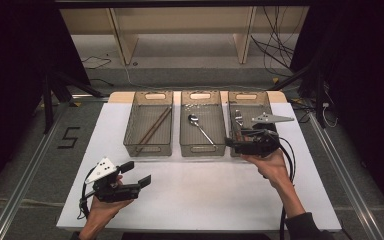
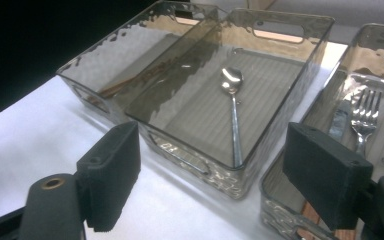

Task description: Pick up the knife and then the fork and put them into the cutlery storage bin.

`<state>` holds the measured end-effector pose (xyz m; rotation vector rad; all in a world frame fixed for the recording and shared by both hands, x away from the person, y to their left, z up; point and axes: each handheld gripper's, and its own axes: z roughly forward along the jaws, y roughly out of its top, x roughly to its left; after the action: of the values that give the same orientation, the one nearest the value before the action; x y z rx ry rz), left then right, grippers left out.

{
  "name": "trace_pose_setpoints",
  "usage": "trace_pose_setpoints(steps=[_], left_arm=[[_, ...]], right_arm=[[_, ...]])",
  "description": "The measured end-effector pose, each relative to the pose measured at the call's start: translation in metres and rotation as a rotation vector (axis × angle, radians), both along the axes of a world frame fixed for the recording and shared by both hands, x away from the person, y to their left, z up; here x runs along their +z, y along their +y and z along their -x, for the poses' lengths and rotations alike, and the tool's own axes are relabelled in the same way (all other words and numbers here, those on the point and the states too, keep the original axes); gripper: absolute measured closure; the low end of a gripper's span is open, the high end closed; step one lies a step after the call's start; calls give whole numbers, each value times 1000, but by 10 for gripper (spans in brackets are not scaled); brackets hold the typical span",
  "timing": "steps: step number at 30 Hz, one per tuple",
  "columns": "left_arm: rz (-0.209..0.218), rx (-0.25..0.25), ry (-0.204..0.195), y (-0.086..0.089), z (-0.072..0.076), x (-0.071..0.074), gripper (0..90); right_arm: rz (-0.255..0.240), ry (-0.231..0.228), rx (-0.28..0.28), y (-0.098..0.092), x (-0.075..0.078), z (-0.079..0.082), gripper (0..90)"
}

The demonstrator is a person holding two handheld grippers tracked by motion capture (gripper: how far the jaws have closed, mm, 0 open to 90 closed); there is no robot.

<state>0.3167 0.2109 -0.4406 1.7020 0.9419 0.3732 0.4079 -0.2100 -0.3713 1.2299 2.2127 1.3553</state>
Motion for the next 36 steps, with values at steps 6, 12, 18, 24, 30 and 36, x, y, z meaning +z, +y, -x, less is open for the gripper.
trace_pose_setpoints(steps=[6, 12, 18, 24, 30, 36], left_arm=[[0, -5, 5, 0, 0, 0, 157], [0, -10, 11, -1, 0, 0, 156], [-3, -19, 14, -1, 0, -1, 155], [-4, -20, 14, -1, 0, -1, 156], [-5, -24, 16, -2, 0, -1, 156], [-4, -30, 16, -2, 0, -1, 155]], right_arm=[[-12, -16, 29, 2, -6, 12, 219], [-24, -45, 36, 0, -10, 23, 215], [-30, -60, 47, -1, -13, 31, 196], [-39, -79, 59, -3, -18, 42, 194], [-49, -111, 68, -5, -24, 54, 192], [-64, -129, 76, -8, -31, 65, 188]])
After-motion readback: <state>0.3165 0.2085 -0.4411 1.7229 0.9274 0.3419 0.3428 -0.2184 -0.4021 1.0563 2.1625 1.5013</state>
